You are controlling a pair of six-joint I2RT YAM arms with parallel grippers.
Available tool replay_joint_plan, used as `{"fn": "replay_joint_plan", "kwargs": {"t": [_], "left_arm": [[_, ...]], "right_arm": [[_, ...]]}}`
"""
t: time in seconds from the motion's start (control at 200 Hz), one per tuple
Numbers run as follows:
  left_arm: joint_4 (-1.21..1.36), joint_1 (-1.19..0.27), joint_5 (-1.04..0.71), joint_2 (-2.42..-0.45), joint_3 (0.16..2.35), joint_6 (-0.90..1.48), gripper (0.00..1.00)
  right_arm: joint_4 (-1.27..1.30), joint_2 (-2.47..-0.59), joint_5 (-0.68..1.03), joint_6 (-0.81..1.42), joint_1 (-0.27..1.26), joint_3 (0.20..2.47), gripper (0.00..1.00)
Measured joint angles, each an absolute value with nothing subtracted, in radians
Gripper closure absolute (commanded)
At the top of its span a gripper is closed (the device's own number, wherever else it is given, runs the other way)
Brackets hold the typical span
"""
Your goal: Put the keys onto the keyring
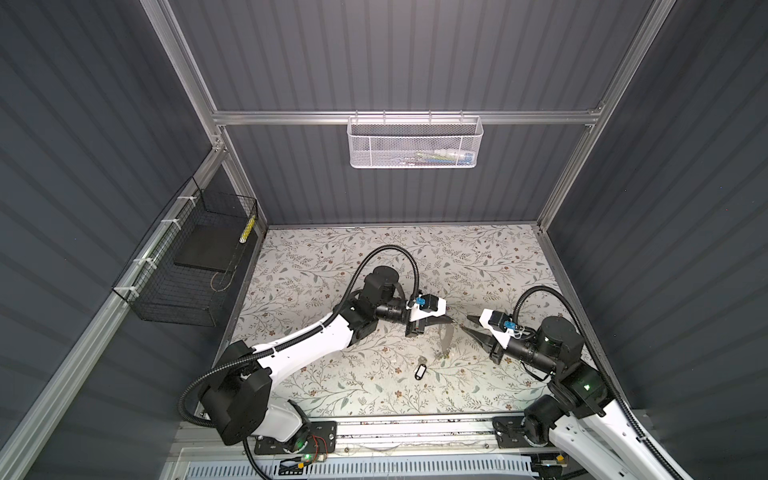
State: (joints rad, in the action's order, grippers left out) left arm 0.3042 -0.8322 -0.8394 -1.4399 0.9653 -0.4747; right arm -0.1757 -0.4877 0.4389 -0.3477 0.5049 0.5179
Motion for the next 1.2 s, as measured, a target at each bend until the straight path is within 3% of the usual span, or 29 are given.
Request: {"fn": "replay_joint_plan", "kwargs": {"t": [0.55, 0.775, 1.026, 1.196], "left_arm": [[0.646, -0.832, -0.86, -1.426, 0.885, -0.239, 1.0], [0.677, -0.832, -0.87, -1.426, 0.885, -0.219, 1.0], [0.675, -0.832, -0.877, -1.426, 0.885, -0.216, 1.0], [0.674, -0.832, -0.881, -1.426, 0.885, -0.216, 1.0]], "right_arm": [[0.009, -0.538, 0.54, -0.265, 0.505, 0.478, 0.78], [0.078, -0.516, 0.555, -0.235, 0.505, 0.443, 0.79], [0.152, -0.491, 0.554, -0.2, 0.505, 0.411, 0.72], [0.184, -0.48, 0.557, -0.184, 0.505, 0.405, 0.75]]}}
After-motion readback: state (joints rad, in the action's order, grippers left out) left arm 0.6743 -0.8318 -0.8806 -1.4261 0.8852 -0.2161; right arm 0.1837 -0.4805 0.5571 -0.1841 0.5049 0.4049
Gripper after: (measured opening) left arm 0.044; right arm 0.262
